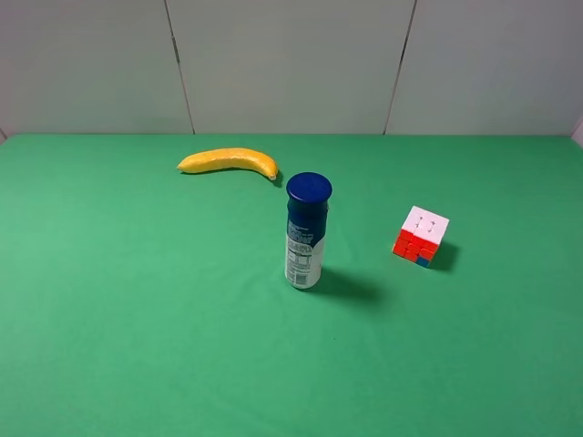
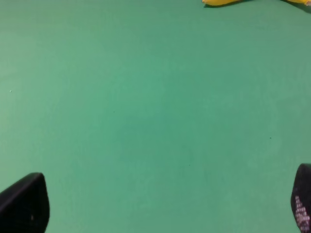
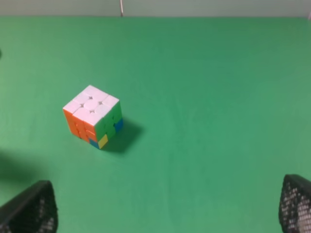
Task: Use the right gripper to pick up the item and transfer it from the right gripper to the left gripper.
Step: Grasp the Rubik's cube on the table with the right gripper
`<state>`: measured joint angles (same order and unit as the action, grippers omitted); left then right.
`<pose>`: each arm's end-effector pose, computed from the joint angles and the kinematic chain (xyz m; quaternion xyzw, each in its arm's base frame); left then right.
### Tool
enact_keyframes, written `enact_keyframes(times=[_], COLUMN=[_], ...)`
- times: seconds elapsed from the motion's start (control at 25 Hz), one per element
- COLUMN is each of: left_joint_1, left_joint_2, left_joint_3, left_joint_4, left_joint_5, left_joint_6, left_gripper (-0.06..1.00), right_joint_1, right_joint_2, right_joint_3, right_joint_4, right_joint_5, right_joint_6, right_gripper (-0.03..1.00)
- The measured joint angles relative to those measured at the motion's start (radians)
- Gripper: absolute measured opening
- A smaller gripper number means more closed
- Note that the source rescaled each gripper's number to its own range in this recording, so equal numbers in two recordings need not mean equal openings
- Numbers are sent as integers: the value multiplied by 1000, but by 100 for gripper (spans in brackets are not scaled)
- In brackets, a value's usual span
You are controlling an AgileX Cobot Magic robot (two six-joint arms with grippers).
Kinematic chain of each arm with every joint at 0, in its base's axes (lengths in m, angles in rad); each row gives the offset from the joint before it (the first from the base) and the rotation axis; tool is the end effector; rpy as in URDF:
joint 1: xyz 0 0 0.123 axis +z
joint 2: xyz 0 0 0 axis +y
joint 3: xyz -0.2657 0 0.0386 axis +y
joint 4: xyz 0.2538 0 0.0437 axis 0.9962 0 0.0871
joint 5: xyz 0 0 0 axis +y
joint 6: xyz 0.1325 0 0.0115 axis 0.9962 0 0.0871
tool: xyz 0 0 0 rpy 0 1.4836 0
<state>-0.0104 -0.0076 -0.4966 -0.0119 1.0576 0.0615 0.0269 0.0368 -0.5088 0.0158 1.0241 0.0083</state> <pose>0.0539 -0.0019 0.2606 0.0308 0.8507 0.0075 0.5246 0.0608 0.0034 0.2660 -0.0080 0.8509 0.0171 0.5250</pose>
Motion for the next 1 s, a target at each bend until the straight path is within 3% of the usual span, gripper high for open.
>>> enact_keyframes(times=[0.44,0.72,1.0], left_joint_1=[0,0,0], left_joint_2=[0,0,0], left_joint_3=[0,0,0], left_joint_4=[0,0,0], left_joint_5=[0,0,0], left_joint_6=[0,0,0], left_gripper=[100,100,100], right_joint_1=[0,1,93], right_joint_2=[562,907,1131], right_joint_3=[-233,-350,-446], right_joint_4=[44,87,83], right_joint_5=[1,-14,-63], right_joint_6=[2,-59,-59], right_gripper=[100,100,100])
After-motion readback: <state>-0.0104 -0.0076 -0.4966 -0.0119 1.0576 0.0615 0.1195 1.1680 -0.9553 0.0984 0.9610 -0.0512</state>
